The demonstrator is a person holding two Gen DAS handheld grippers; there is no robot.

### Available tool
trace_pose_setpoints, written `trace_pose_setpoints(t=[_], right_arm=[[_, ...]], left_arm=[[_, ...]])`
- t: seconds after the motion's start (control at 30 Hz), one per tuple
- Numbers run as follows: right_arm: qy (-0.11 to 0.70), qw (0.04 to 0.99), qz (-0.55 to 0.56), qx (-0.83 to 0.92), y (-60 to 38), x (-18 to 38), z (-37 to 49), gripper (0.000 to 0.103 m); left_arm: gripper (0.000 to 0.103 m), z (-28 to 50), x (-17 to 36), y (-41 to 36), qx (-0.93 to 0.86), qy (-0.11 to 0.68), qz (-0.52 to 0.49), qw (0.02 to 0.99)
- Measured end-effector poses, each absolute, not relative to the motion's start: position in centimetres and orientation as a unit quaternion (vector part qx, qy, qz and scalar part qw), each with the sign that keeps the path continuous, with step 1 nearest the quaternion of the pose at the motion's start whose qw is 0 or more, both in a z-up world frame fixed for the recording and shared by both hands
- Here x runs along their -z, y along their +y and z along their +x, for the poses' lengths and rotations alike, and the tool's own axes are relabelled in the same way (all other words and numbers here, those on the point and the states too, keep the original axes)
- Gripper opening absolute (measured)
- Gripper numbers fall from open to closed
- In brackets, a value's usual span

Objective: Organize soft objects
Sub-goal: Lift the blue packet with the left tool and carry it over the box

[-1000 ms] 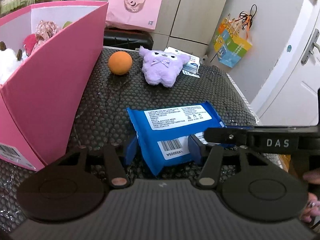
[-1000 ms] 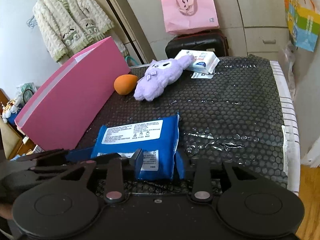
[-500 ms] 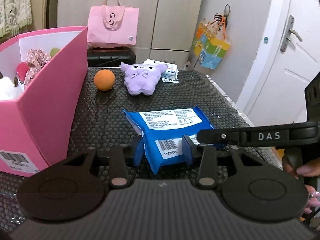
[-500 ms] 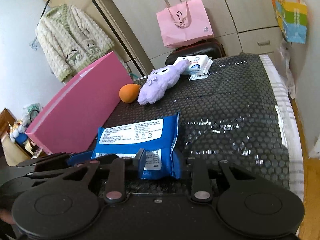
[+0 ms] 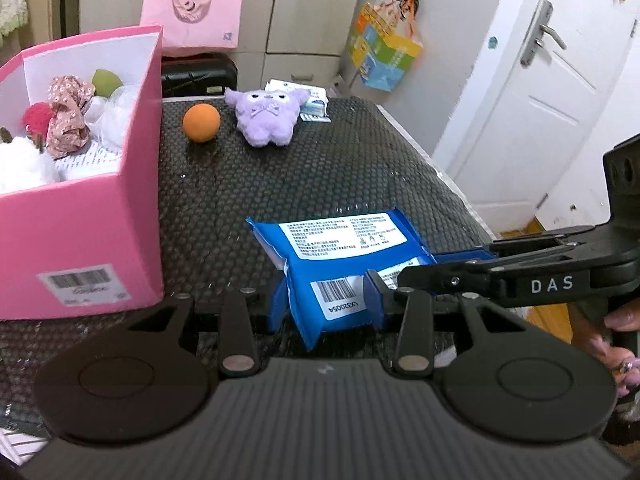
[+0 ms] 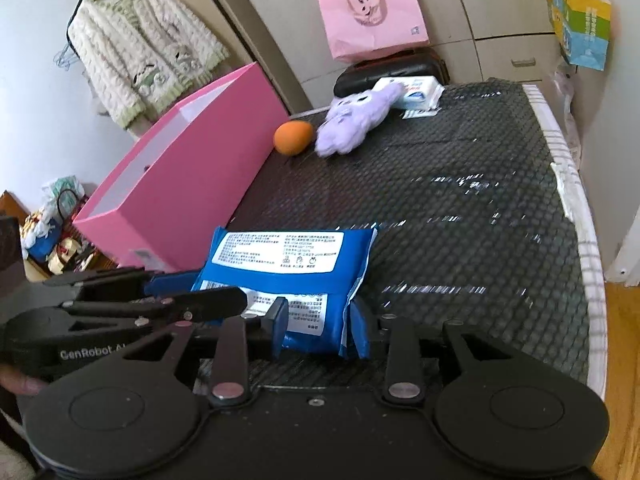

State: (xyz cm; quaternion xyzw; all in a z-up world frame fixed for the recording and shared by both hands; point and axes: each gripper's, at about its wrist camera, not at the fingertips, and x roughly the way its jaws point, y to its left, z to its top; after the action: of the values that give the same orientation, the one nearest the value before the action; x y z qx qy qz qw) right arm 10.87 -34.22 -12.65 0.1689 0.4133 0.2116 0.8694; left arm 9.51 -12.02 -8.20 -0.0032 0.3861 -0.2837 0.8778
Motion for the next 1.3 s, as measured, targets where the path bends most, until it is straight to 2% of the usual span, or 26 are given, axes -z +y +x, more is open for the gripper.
trace_pose_setpoints(t=[0.5, 0.8, 1.1, 1.3], right_arm=[[0.423, 0.858, 0.129, -0.261, -29.8, 8.6, 7.6, 0.047], [0.424, 0.850, 0.082, -0.300, -26.0, 6.4, 7.1, 0.047], [0.370, 0.870, 0.055, -0.322, -23.0, 2.4, 8.1, 0.048], [0.336, 0.877, 0.065, -0.337, -21.6, 0.0, 9.6, 0.048]], left_arm=[[0.039, 7.4, 5.8, -6.3, 0.308, 0.425, -0.029, 0.851], [0.039, 6.2, 4.1, -3.2, 0.303, 0.436, 0.000, 0.847], [0.039, 7.6, 0.9, 0.7, 0.317, 0.446, -0.007, 0.837], [0.039, 8.7, -1.9, 2.0, 0.304, 0.414, 0.023, 0.858]])
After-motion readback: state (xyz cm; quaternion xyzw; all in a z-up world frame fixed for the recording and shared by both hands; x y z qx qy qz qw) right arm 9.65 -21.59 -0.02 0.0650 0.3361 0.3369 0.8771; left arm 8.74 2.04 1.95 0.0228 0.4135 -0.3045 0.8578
